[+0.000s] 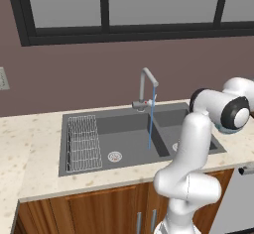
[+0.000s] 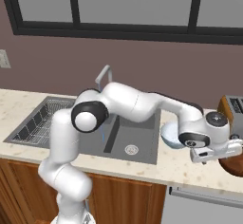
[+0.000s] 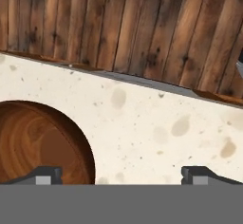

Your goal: Rinse each bowl for a few seconds and place them down in the sink or on the counter.

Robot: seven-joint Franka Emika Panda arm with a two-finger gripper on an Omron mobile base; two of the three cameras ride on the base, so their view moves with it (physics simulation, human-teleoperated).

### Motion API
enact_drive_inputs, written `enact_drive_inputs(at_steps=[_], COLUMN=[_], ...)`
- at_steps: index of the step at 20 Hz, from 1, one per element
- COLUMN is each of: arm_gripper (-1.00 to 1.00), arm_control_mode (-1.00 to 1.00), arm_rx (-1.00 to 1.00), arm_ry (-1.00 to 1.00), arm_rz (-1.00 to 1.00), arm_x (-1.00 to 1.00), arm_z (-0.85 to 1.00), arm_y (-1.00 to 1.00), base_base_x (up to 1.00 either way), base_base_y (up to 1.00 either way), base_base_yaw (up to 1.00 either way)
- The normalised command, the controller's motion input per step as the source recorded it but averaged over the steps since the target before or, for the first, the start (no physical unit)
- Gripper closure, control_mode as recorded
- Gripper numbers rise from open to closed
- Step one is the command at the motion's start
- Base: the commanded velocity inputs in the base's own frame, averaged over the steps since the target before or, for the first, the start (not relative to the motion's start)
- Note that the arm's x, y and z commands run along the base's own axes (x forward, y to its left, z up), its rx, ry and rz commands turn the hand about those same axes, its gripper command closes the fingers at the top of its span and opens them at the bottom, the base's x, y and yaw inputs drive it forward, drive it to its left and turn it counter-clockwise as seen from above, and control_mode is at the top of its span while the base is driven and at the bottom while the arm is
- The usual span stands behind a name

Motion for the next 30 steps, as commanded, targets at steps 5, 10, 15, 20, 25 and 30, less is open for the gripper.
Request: enact_drive_inputs(at_steps=[5,10,15,20,25,30], arm_gripper=[-1.00,-1.00,-1.00,-1.00,-1.00,-1.00], arm_control_mode=[-1.00,-1.00,-1.00,-1.00,-1.00,-1.00], arm_rx=[0.00,0.00,0.00,-0.01,0.00,0.00], arm_ry=[0.01,0.01,0.00,-0.01,0.00,0.00], arm_rz=[0.06,0.04,0.01,0.01,0.01,0.01], arm_x=[0.19,0.17,0.11,0.07,0.11,0.12], arm_z=[-0.04,-0.15,-0.19,-0.14,-0.17,-0.15], arm_y=[-0.05,-0.02,-0.02,-0.06,-0.10,-0.12], base_base_x=[0.00,0.00,0.00,0.00,0.00,0.00], base_base_y=[0.00,0.00,0.00,0.00,0.00,0.00], base_base_yaw=[0.00,0.00,0.00,0.00,0.00,0.00])
